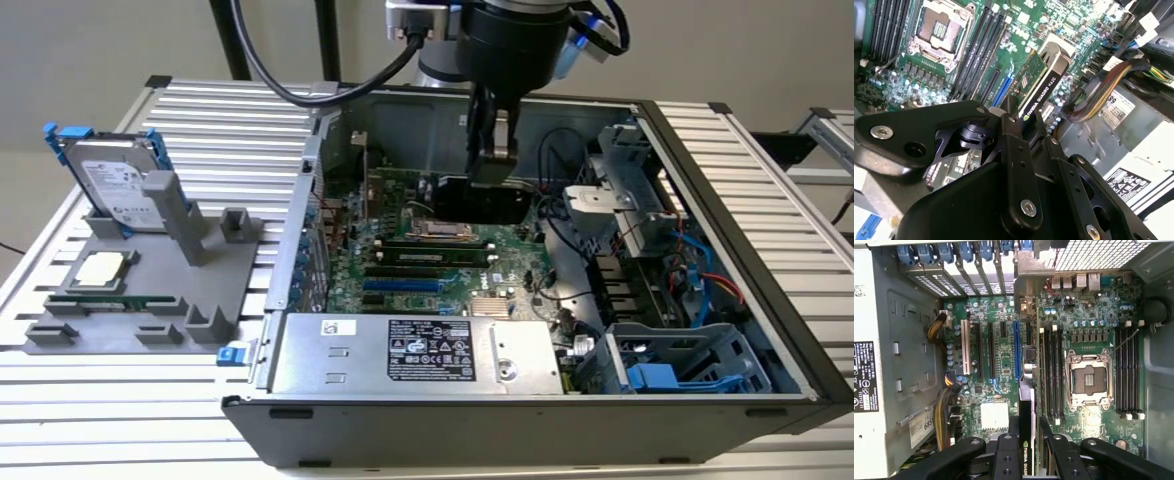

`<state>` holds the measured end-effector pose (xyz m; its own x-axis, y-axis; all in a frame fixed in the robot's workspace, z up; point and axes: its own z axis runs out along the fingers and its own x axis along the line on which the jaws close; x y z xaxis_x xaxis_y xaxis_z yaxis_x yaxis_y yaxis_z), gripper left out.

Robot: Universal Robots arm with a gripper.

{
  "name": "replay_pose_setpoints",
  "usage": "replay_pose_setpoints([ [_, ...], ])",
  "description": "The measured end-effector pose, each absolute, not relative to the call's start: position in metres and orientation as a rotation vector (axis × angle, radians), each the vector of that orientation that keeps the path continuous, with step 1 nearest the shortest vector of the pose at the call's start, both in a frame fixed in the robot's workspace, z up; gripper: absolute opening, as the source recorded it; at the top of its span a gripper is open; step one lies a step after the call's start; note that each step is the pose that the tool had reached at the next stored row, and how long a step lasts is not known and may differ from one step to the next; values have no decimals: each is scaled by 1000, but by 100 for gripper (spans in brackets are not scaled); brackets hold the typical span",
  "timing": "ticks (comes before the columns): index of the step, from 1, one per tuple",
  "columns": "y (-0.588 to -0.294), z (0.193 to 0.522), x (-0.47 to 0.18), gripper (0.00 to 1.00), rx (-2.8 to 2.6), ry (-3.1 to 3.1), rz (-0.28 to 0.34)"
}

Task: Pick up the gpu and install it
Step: 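Insert the gpu into the slot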

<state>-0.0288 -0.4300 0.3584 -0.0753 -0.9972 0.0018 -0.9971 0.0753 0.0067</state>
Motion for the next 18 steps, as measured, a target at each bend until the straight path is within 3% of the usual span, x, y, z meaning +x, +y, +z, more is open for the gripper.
replay_pose_setpoints([
  [18, -430, 354, -29, 0, 2132, -2299, -5],
])
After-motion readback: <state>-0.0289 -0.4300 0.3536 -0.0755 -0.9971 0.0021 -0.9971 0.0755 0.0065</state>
